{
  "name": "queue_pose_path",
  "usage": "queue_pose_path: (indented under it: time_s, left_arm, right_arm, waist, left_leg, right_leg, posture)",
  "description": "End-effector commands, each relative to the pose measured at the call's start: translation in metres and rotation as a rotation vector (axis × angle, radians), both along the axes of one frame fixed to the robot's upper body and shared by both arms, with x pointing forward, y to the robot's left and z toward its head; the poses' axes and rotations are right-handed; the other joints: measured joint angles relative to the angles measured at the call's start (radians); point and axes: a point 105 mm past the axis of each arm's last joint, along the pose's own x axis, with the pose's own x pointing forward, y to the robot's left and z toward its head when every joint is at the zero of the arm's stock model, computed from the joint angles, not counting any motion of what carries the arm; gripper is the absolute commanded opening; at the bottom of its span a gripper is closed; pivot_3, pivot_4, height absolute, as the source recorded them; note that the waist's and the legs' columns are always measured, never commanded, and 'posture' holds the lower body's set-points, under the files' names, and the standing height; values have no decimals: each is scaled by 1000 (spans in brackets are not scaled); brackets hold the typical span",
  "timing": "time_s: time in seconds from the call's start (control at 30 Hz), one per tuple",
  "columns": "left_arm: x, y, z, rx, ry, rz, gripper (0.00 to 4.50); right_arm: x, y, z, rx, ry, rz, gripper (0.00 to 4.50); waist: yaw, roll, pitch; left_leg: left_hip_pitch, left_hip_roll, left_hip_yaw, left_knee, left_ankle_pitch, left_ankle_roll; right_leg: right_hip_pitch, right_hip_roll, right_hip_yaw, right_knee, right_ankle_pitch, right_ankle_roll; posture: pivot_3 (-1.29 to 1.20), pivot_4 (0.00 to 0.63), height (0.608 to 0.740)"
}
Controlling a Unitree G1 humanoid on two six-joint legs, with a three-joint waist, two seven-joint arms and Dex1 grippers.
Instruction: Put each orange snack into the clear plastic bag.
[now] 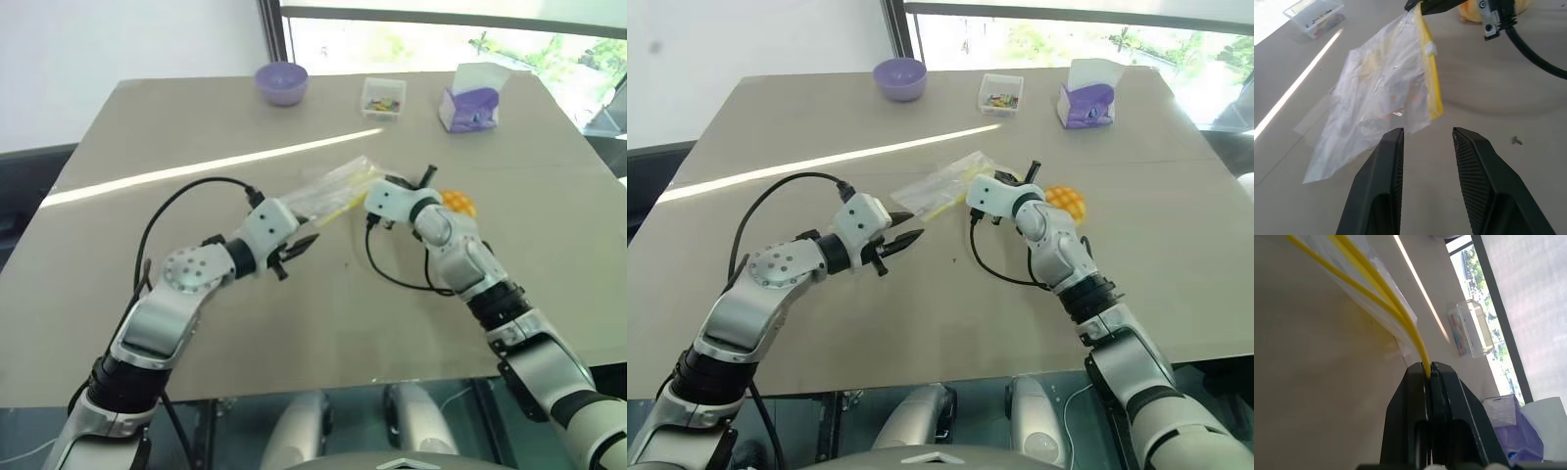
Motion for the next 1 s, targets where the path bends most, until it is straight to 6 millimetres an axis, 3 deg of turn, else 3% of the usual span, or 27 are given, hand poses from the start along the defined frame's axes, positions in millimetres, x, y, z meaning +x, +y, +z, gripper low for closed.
queue_pose_path:
  time_s: [0.03, 1.0]
  left_arm:
    - [1, -9, 18, 12, -102, -11, 1677]
    - [5, -29, 21, 66, -152, 10, 1677]
  right_arm:
    - [-6, 10, 13, 25, -37, 29, 0]
    - [-13, 19, 16, 50, -20, 35, 0]
  waist:
    - [0, 0, 0]
    - [-1, 0, 0]
  left_leg:
    - [0, 0, 0, 0, 0, 0]
    - [1, 0, 1, 3, 1, -1]
  right_leg:
    - [0, 0, 0, 0, 0, 0]
    - [0, 0, 1, 6, 0, 0]
  posture:
    - [0, 150, 740]
    - [0, 150, 740]
